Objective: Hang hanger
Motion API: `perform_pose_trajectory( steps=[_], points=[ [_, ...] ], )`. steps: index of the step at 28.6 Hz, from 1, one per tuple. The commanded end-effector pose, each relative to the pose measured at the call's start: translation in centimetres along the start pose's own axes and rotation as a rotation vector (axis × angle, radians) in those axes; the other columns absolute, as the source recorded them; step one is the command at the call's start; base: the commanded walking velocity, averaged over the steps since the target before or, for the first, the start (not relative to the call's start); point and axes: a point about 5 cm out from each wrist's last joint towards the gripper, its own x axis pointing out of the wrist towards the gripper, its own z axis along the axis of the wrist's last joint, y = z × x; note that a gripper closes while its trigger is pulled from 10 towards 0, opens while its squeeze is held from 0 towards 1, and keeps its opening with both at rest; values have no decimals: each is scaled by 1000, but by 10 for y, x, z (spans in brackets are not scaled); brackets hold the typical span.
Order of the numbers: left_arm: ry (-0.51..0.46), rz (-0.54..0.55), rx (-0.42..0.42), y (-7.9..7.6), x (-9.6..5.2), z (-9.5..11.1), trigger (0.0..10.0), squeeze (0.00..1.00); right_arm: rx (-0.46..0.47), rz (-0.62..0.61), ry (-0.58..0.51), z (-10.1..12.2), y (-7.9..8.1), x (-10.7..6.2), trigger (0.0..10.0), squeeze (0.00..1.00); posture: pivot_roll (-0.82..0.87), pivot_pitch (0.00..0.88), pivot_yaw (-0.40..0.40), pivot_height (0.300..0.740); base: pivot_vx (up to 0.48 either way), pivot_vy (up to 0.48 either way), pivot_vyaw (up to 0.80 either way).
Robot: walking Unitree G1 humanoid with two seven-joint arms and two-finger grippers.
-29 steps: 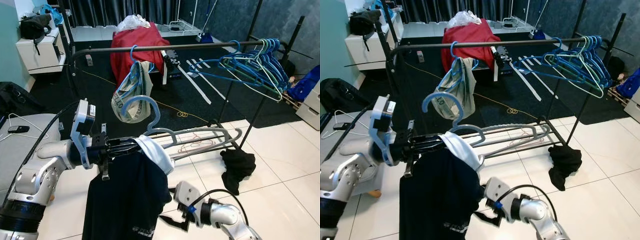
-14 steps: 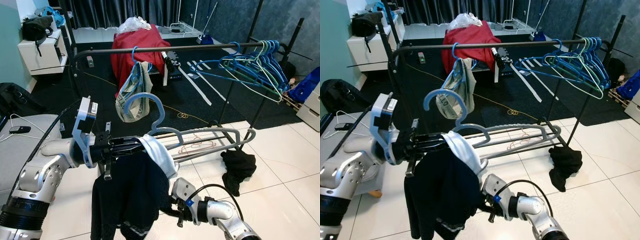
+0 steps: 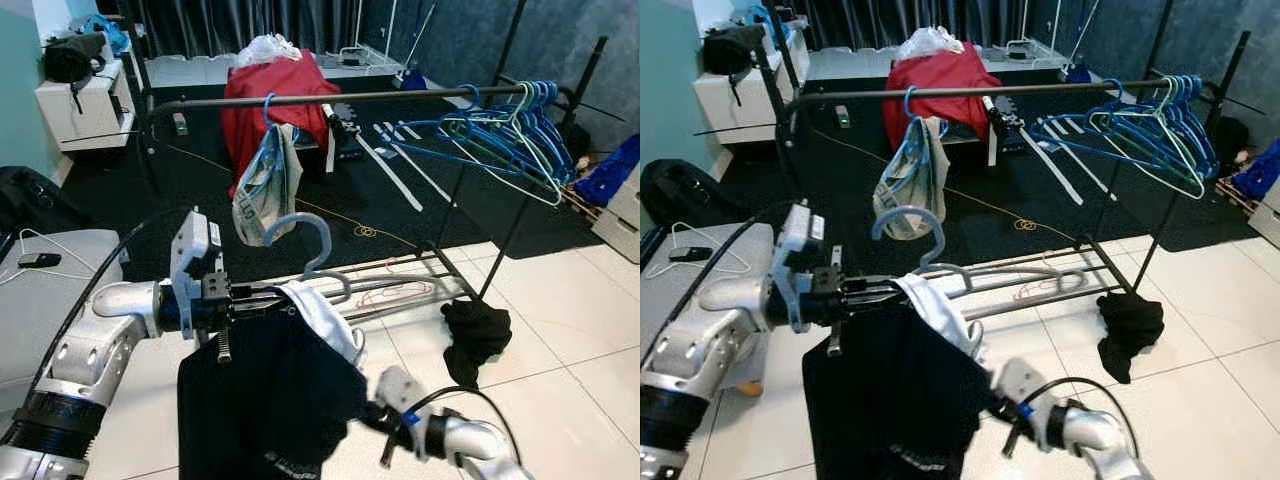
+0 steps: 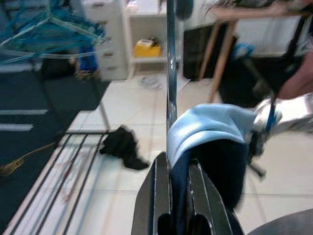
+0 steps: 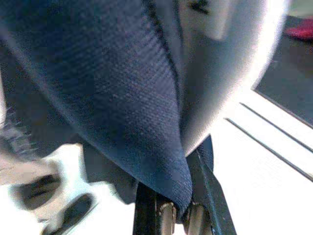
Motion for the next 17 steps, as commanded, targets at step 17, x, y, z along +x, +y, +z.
perform_pose_trajectory(
  steps=[17],
  points=[
    [112, -121, 71, -15, -13, -15, 0, 0, -68, -450, -141, 13, -59, -57, 0, 0, -97, 76, -24, 740, 0, 0, 0]
  ],
)
